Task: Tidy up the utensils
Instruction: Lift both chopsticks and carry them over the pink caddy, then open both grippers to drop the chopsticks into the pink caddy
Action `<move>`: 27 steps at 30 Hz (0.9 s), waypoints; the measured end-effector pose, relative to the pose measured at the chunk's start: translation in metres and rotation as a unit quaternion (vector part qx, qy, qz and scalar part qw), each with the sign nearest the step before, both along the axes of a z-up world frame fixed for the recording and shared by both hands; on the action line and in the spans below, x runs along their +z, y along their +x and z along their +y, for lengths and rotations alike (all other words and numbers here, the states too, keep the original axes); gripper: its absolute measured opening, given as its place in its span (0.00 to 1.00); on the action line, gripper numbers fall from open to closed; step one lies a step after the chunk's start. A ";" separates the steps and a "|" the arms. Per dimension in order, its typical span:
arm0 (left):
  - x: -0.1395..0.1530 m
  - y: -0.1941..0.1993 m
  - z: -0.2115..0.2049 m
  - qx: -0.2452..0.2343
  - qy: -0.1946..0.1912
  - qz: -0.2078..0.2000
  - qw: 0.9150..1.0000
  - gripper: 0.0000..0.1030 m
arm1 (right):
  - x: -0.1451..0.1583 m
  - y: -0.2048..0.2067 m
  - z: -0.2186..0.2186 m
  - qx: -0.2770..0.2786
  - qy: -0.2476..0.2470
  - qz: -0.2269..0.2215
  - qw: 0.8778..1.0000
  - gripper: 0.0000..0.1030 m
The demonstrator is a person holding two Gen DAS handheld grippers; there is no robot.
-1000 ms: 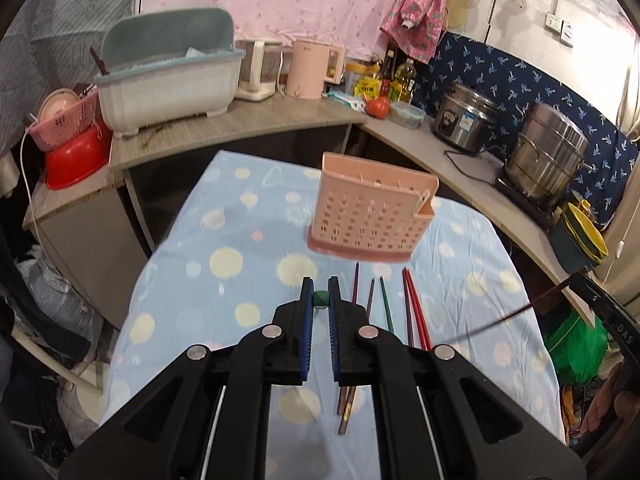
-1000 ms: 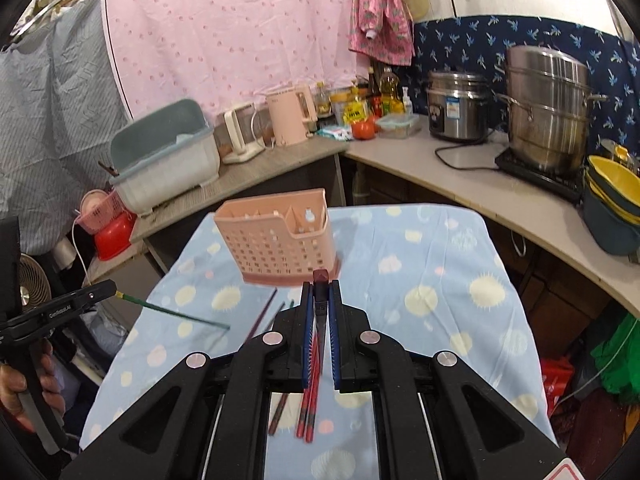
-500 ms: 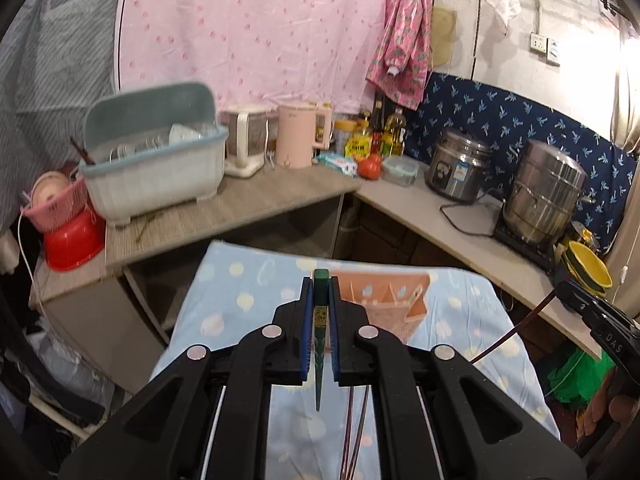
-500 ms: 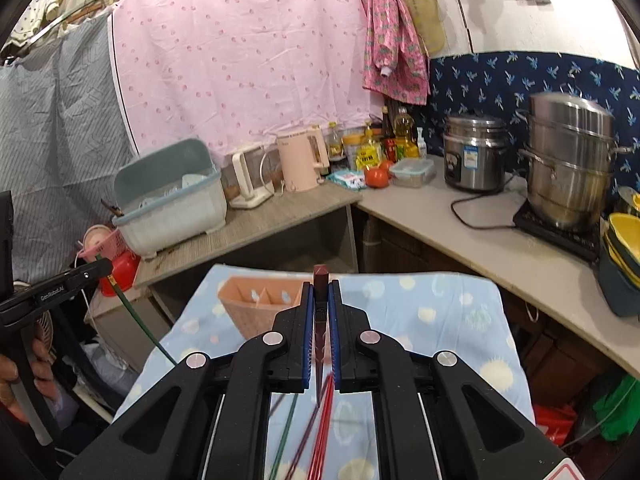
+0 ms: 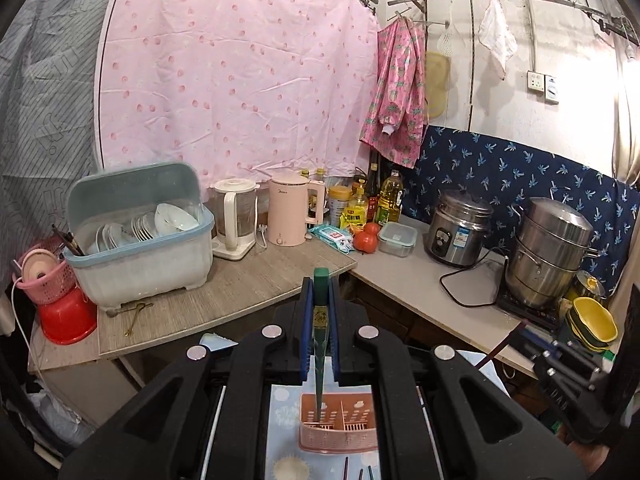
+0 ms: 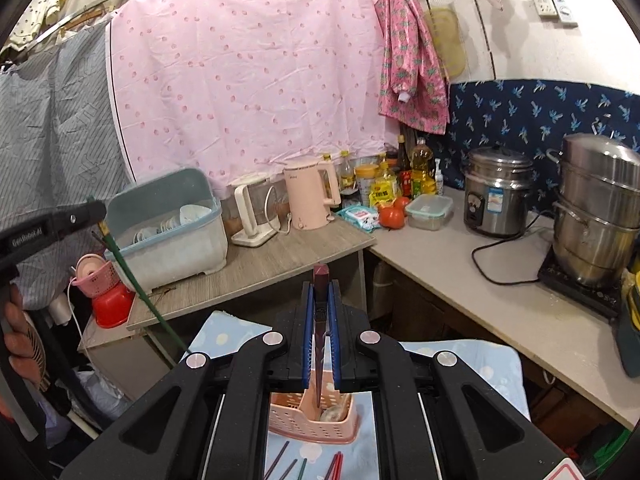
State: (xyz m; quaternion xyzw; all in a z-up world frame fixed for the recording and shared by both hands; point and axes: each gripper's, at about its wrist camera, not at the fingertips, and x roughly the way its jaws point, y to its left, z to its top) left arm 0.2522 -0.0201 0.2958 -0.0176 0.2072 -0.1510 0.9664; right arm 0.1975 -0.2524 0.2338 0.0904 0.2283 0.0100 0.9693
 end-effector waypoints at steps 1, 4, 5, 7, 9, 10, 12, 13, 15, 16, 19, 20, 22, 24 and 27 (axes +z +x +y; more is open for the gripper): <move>-0.004 0.006 -0.003 -0.001 0.002 0.005 1.000 0.07 | -0.006 0.006 0.001 0.002 0.002 0.007 1.000 0.07; -0.027 0.021 -0.013 -0.005 0.008 0.027 1.000 0.07 | -0.028 0.020 0.003 0.008 0.014 0.028 0.999 0.07; -0.036 0.025 -0.015 -0.005 0.011 0.035 0.999 0.07 | -0.034 0.023 0.004 0.009 0.018 0.034 0.999 0.07; -0.056 0.033 -0.020 -0.003 0.019 0.052 0.998 0.07 | -0.049 0.030 0.004 0.012 0.024 0.050 0.998 0.07; -0.075 0.041 -0.022 -0.003 0.023 0.070 0.997 0.07 | -0.060 0.035 0.005 0.012 0.025 0.062 0.998 0.07; -0.084 0.045 -0.023 -0.003 0.024 0.080 0.996 0.07 | -0.065 0.037 0.005 0.011 0.025 0.067 0.997 0.07; -0.100 0.051 -0.023 -0.001 0.026 0.095 0.995 0.07 | -0.073 0.041 0.003 0.009 0.026 0.075 0.997 0.07; -0.106 0.054 -0.023 0.000 0.026 0.102 0.994 0.07 | -0.077 0.043 0.002 0.006 0.027 0.079 0.997 0.07; -0.118 0.059 -0.024 0.000 0.026 0.115 0.993 0.07 | -0.083 0.046 -0.001 0.003 0.028 0.085 0.996 0.07; -0.123 0.060 -0.024 0.000 0.027 0.118 0.993 0.07 | -0.086 0.047 -0.002 0.001 0.029 0.089 0.996 0.07; -0.135 0.062 -0.024 0.002 0.031 0.128 0.991 0.07 | -0.090 0.045 -0.005 -0.008 0.024 0.089 0.996 0.08; -0.138 0.061 -0.023 0.004 0.030 0.129 0.991 0.12 | -0.090 0.044 -0.006 -0.014 0.024 0.086 0.996 0.10; -0.141 0.059 -0.021 0.018 0.030 0.126 0.991 0.49 | -0.089 0.040 -0.009 -0.032 0.020 0.080 0.996 0.39; -0.140 0.054 -0.019 0.032 0.027 0.114 0.993 0.59 | -0.085 0.034 -0.012 -0.046 0.017 0.067 0.997 0.48; -0.141 0.051 -0.016 0.039 0.030 0.113 0.992 0.62 | -0.081 0.028 -0.011 -0.049 0.007 0.060 0.997 0.48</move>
